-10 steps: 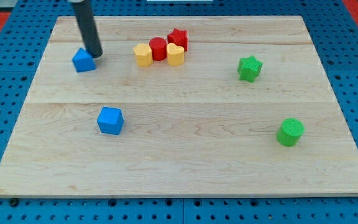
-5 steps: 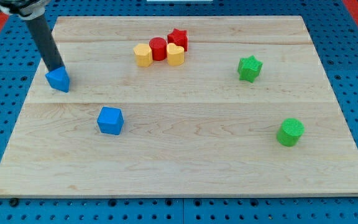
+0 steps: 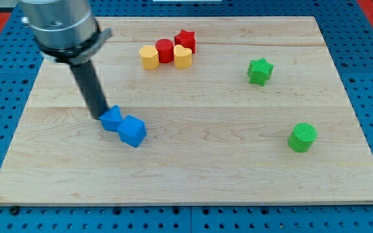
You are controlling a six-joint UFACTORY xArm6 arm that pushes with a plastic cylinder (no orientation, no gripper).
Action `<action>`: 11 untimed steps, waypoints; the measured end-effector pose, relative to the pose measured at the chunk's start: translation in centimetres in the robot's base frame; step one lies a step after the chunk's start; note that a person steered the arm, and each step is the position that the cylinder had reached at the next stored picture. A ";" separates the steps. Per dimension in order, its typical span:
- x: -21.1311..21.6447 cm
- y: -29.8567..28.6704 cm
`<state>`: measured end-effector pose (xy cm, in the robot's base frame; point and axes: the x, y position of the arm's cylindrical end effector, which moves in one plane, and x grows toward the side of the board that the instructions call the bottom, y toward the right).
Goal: Push blue triangle above blue cube
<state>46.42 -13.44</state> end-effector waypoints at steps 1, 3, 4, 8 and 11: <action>1.1 2.8; 5.3 0.6; 10.0 -2.7; 6.8 5.5; 1.7 8.6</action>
